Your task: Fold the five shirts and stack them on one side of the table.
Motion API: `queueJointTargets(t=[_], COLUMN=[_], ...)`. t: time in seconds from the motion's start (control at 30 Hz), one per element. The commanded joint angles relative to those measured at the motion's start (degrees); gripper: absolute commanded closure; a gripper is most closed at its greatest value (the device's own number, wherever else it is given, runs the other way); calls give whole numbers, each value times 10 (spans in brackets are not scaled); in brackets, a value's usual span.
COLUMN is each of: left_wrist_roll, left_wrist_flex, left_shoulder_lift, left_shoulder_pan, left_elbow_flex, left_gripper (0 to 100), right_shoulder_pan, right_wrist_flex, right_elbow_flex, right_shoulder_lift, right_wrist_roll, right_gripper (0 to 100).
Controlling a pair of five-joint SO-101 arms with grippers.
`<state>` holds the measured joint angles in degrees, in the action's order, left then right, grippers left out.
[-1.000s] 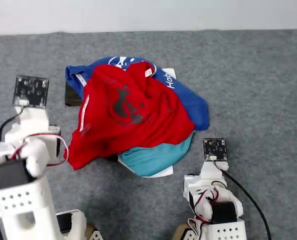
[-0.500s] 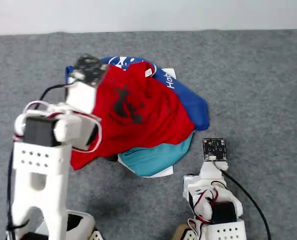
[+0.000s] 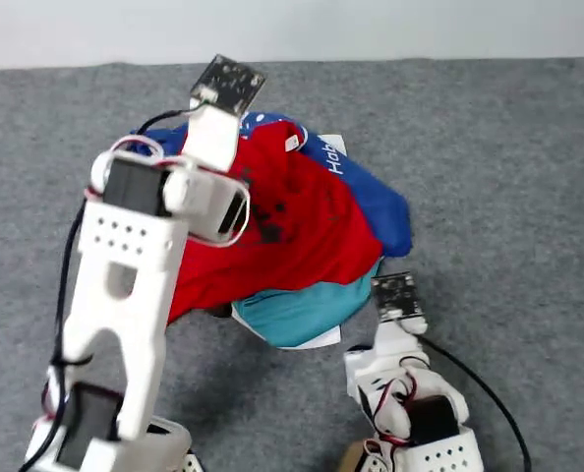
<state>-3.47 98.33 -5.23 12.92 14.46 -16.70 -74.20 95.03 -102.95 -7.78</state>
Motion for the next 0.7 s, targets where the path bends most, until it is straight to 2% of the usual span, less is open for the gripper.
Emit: queueJointTargets(t=[0.0, 0.13, 0.3, 0.67], left_wrist_roll=[6, 4, 2, 20], left_wrist_flex=[14, 21, 19, -16], left_shoulder_lift=[52, 130, 223, 490], left_shoulder_pan=[7, 8, 16, -2], left_elbow_flex=[57, 74, 122, 293], left_gripper=[730, 687, 658, 682], right_shoulder_pan=[76, 143, 189, 204], right_wrist_flex=[6, 14, 15, 17], right_elbow_flex=[-55, -63, -36, -27], right_shoulder_lift=[-2, -2, -2, -2], right_wrist_roll=[-5, -5, -5, -5], right_gripper=[990, 990, 990, 990])
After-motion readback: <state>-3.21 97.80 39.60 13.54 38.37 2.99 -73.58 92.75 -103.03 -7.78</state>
